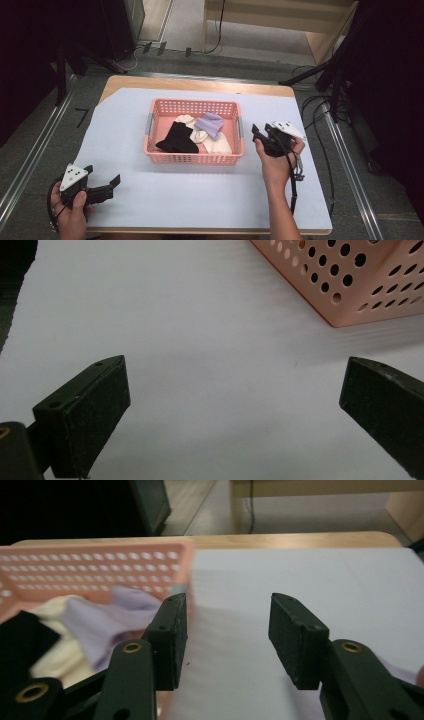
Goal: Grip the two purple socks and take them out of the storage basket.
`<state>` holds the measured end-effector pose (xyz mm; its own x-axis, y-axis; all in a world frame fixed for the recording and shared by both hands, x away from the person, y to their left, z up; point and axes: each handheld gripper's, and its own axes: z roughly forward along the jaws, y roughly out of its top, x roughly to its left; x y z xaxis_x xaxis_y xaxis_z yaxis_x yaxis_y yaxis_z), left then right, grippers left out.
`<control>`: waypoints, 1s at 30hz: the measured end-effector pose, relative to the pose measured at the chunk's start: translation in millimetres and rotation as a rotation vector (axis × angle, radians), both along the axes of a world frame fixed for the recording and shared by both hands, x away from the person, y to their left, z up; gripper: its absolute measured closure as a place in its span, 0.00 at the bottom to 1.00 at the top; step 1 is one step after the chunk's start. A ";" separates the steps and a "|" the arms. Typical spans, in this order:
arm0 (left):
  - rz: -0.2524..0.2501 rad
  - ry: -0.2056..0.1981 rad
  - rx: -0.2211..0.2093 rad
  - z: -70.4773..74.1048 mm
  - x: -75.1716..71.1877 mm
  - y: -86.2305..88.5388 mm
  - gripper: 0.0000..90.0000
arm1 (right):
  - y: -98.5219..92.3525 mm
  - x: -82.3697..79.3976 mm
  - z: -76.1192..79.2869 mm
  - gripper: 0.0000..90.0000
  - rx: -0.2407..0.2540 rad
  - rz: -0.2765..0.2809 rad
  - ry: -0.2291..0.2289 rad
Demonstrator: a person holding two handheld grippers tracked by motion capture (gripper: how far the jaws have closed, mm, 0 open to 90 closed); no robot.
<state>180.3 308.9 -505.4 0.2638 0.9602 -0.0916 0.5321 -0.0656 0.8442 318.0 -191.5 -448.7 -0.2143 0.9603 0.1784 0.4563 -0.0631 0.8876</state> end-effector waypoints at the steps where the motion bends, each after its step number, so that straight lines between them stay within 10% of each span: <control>1: -0.001 0.000 -0.001 0.0 0.0 0.1 0.01 | 6.2 1.2 3.1 0.56 0.000 0.014 -0.001; 16: 0.000 0.001 -0.007 0.2 -0.2 1.1 0.01 | 107.4 40.5 7.5 0.58 -0.098 0.190 0.116; 30: -0.001 0.002 -0.012 0.1 -0.1 1.1 0.01 | 127.6 68.3 -5.9 0.55 -0.162 0.163 0.469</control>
<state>180.2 310.0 -505.3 0.2642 0.9589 -0.1037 0.5339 -0.0558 0.8437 386.3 -63.9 -454.6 -0.2963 0.9443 0.1434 0.7997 0.1632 0.5778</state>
